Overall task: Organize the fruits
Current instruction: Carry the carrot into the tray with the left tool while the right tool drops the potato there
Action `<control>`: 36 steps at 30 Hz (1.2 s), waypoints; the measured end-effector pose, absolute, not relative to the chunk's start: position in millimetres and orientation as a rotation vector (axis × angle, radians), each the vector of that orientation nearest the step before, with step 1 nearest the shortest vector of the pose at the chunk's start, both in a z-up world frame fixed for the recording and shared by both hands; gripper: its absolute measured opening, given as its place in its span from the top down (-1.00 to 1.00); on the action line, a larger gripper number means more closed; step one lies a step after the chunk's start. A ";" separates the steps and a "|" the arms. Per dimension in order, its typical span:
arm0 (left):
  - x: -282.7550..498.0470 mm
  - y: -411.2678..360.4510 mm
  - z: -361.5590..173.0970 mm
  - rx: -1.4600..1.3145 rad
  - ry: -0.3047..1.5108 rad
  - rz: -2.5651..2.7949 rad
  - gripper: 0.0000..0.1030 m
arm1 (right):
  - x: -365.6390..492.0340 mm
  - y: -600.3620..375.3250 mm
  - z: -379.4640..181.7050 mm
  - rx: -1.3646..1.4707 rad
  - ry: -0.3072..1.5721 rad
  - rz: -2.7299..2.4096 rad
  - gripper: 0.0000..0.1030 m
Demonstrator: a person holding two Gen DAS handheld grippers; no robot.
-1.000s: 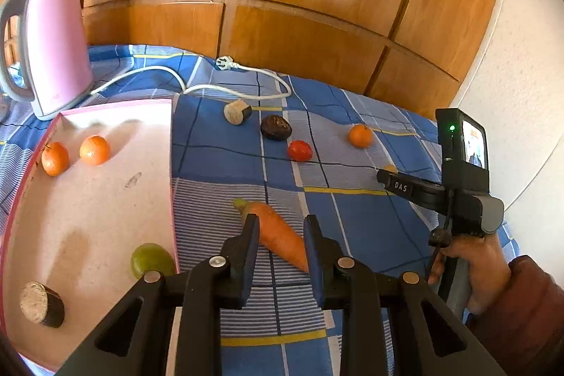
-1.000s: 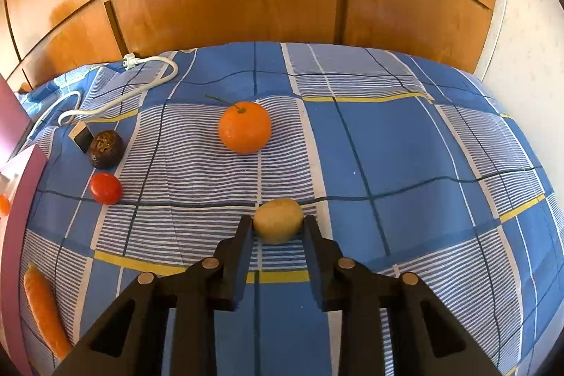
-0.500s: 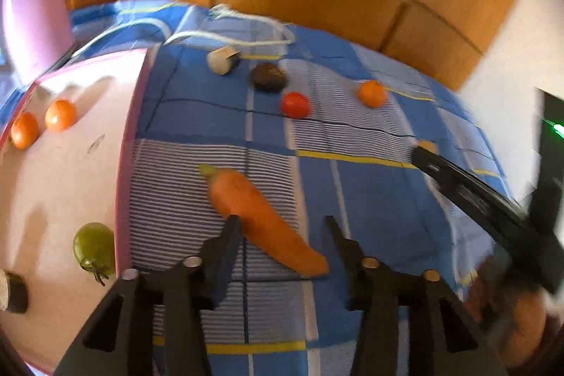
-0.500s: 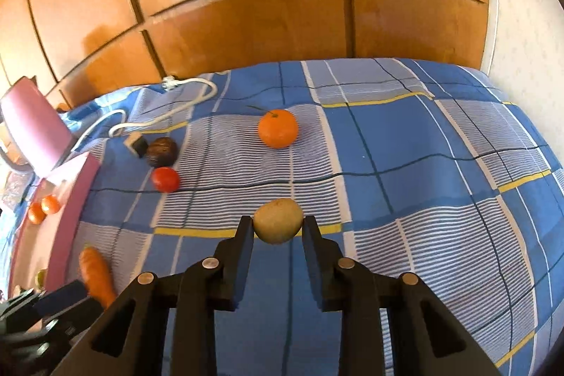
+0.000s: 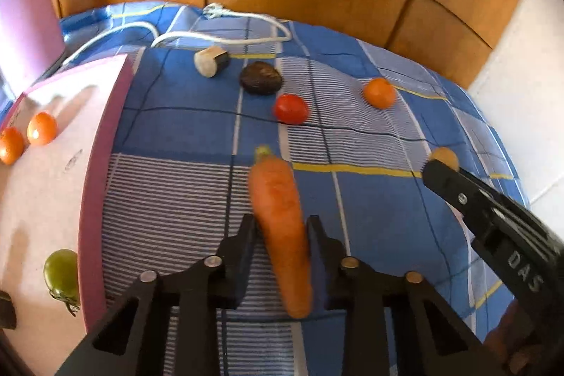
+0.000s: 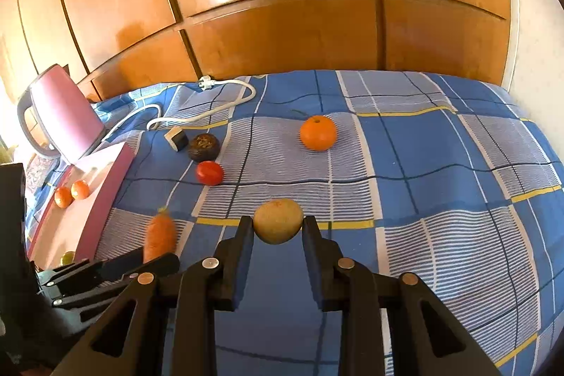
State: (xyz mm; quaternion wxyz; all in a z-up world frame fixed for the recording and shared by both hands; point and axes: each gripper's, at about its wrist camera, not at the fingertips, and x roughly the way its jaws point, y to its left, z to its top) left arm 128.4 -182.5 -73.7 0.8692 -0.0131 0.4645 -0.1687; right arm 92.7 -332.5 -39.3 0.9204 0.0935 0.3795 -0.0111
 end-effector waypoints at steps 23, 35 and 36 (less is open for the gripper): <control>90.2 -112.6 0.1 -0.151 0.747 -0.420 0.51 | 86.7 -277.2 -11.0 0.179 0.757 0.105 0.45; 97.0 -3.5 10.1 -0.172 0.716 -0.044 0.50 | 117.1 -171.3 9.9 0.170 0.785 0.397 0.45; 96.7 5.9 8.1 -0.182 0.719 -0.021 0.50 | 118.3 -162.9 10.3 0.162 0.790 0.410 0.45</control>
